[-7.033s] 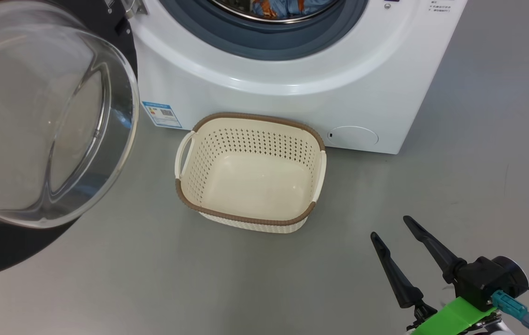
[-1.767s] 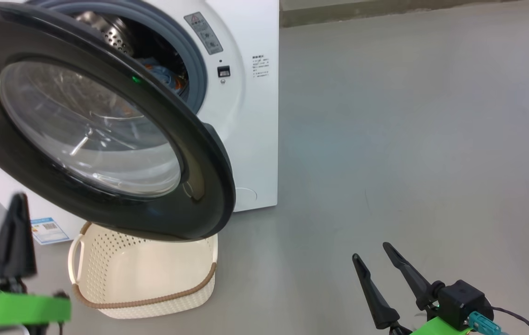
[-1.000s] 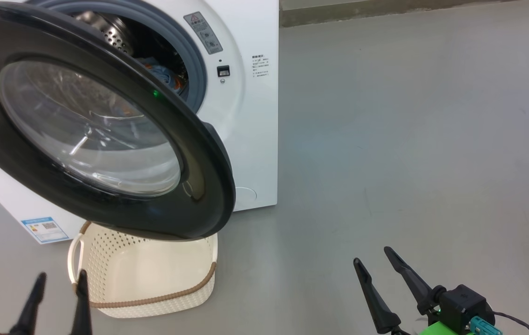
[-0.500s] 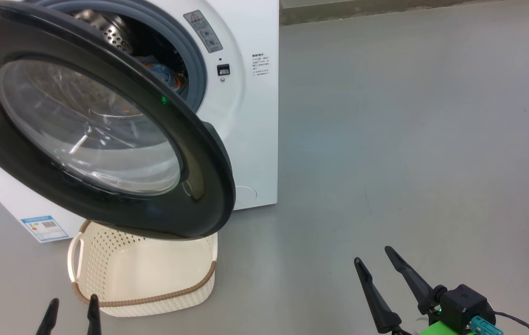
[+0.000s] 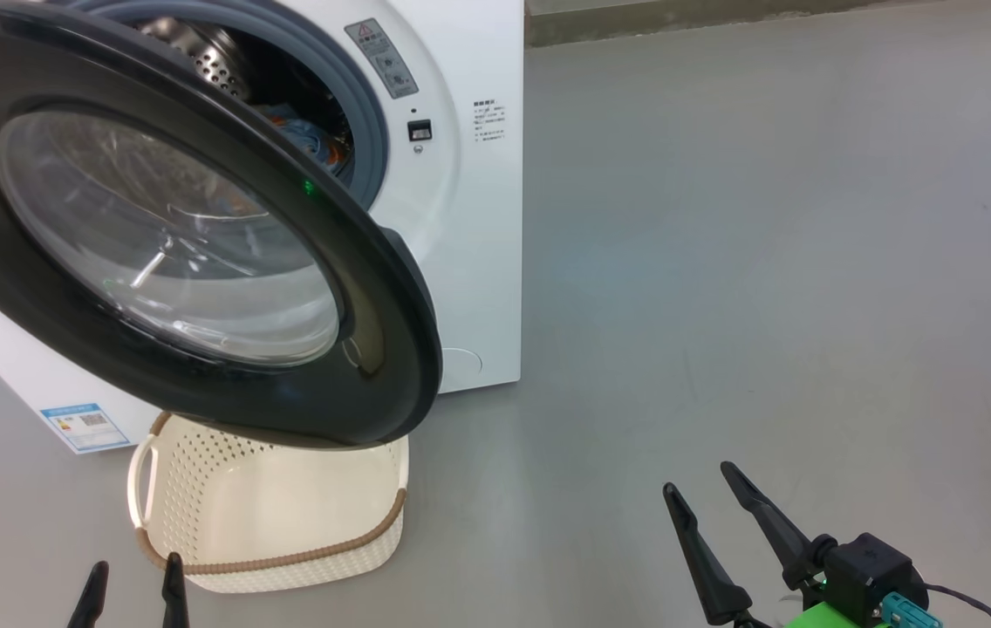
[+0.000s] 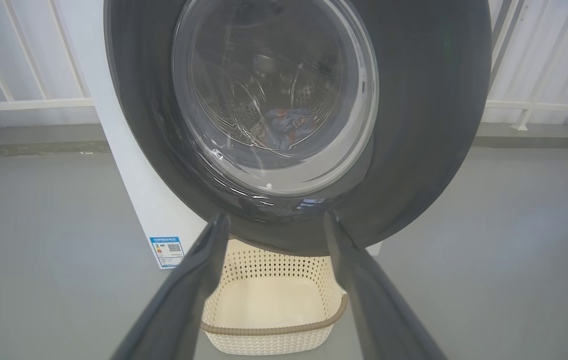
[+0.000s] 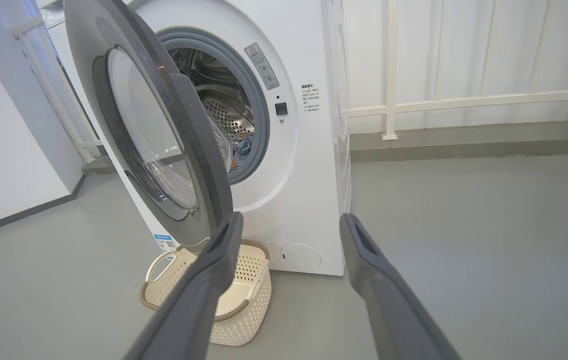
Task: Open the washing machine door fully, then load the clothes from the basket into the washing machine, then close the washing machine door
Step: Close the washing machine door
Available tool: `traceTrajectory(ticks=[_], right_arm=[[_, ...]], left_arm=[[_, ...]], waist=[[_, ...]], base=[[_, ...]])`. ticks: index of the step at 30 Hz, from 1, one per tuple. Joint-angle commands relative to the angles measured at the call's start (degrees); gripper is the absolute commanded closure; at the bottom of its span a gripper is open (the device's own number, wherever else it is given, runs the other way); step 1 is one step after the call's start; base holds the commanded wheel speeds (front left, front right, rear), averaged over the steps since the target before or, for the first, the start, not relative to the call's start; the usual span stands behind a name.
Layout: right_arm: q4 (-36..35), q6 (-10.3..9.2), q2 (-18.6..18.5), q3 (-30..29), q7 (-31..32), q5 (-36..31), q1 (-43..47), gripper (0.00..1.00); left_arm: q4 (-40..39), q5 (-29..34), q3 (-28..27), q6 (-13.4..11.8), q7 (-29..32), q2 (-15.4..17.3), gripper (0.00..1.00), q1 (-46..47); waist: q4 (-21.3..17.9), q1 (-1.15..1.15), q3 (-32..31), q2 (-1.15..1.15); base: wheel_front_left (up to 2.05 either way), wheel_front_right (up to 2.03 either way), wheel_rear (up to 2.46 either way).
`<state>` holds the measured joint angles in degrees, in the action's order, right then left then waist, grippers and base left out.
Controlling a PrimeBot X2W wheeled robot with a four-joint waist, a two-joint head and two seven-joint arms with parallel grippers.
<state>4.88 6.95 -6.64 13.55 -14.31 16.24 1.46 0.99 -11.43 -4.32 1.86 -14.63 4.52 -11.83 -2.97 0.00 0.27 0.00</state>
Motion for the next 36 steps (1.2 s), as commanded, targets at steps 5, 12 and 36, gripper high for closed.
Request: traceTrajectory(ticks=[5,12,36], right_arm=[[-1.42,0.54,-0.21,0.89,-0.69,-0.06,-0.92,0.0],[-1.49,0.54,-0.16,0.76,-0.69,-0.1,-0.86,0.0],[-9.47,0.54,0.61,-0.01,-0.69,-2.36,-3.89,1.0]], left_arm=[[-1.11,0.68,-2.35,0.43,-0.37,0.03,0.0,1.04],[-1.06,1.15,-2.5,0.73,-0.37,-0.34,0.0,1.37],[-1.73,1.22,-3.68,1.49,-0.37,-1.26,0.0,2.56]], waist=[[0.34,0.0,0.01,0.0],[0.76,0.0,0.07,0.0],[1.44,0.0,1.13,0.0]], base=[[0.0,0.0,0.0],[0.0,0.0,0.0],[0.0,0.0,0.0]])
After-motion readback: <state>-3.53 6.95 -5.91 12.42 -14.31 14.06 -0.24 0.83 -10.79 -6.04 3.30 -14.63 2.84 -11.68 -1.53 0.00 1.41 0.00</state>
